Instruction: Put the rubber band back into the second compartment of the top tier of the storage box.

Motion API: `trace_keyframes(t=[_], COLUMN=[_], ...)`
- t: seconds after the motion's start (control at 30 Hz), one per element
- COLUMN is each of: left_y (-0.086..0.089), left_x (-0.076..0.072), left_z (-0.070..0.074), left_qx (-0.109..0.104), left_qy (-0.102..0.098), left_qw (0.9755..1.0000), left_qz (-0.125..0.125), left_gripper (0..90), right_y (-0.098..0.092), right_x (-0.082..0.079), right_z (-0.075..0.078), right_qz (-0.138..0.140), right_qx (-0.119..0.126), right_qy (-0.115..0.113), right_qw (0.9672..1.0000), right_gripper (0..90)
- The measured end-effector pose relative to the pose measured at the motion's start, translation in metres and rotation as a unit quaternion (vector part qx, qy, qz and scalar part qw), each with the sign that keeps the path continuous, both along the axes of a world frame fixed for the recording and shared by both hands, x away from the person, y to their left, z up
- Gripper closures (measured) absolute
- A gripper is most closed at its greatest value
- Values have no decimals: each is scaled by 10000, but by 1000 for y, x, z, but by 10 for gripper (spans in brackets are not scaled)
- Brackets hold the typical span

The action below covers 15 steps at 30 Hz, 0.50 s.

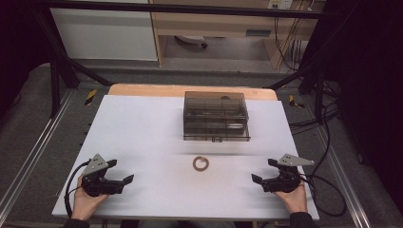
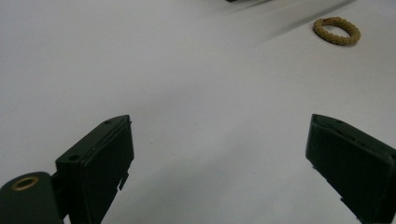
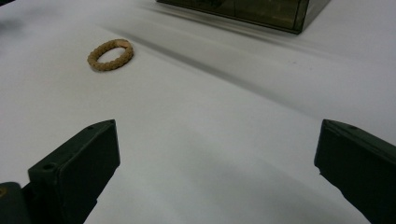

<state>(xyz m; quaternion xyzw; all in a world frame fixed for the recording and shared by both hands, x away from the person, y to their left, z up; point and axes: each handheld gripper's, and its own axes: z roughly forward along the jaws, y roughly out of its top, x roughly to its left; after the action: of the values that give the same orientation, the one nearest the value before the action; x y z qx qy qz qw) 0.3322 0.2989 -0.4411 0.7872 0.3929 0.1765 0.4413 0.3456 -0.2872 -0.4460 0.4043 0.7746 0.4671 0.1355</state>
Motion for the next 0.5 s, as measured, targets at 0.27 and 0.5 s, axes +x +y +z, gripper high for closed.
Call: trace_keyframes(t=[0.27, 0.5], left_y=[0, 0], left_x=[0, 0], left_z=[-1, -1], left_qx=[12, 31], left_qy=[15, 23], left_qw=[10000, 10000], left_qz=[-15, -56], left_gripper=[74, 76], right_y=[1, 4], right_x=[0, 0], right_z=[0, 0], right_qz=[12, 12], right_qx=[-21, -66], right_qy=[39, 56], right_qw=[10000, 10000], right_gripper=[8, 9])
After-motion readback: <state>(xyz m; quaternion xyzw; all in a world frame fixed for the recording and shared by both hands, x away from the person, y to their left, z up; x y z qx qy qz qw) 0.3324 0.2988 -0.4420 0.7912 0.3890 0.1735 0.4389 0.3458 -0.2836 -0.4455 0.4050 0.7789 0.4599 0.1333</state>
